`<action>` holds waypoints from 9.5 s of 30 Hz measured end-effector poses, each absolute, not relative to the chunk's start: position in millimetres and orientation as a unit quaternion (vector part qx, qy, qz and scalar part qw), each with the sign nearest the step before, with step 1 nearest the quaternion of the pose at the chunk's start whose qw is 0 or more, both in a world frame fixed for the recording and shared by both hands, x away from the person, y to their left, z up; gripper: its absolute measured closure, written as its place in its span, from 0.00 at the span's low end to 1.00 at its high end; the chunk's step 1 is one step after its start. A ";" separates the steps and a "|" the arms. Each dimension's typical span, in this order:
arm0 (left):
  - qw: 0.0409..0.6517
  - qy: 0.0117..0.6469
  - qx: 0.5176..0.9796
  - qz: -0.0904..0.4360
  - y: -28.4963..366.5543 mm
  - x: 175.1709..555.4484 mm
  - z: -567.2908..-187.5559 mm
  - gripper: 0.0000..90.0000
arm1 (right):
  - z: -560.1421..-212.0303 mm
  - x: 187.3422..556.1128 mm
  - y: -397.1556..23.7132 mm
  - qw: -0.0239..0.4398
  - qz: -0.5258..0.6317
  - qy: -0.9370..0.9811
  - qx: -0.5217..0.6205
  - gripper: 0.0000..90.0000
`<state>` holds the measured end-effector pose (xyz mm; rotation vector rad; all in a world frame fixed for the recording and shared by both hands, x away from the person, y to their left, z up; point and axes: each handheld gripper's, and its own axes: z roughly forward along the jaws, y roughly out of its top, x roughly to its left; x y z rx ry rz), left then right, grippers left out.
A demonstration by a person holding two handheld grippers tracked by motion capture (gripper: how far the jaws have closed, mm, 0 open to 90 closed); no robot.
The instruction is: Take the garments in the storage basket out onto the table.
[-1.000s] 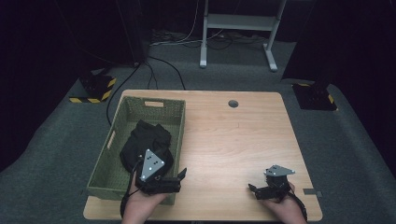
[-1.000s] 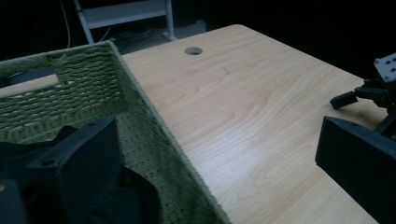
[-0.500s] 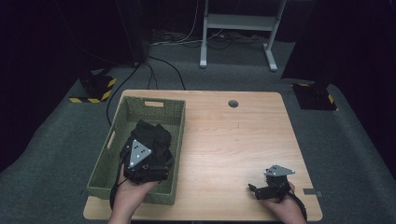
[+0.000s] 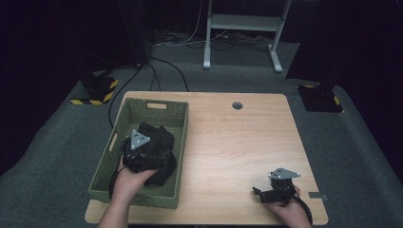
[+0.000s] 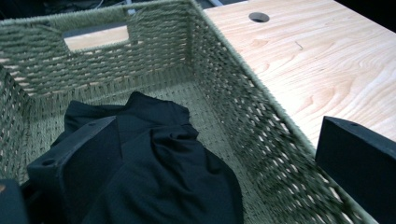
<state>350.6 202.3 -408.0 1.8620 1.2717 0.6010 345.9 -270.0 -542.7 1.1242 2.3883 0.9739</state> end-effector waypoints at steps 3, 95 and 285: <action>0.388 0.504 0.735 0.234 205.4 358.0 -411.3 0.01 | -542.6 345.9 -270.0 0.163 0.341 0.838 0.394 0.00; 0.243 0.598 0.747 0.156 241.7 413.2 -463.1 0.64 | -542.6 346.0 -269.8 0.161 0.342 0.839 0.391 0.00; 0.585 0.353 0.656 0.320 44.5 322.9 -353.9 0.63 | -542.5 345.5 -269.5 0.160 0.343 0.841 0.387 0.00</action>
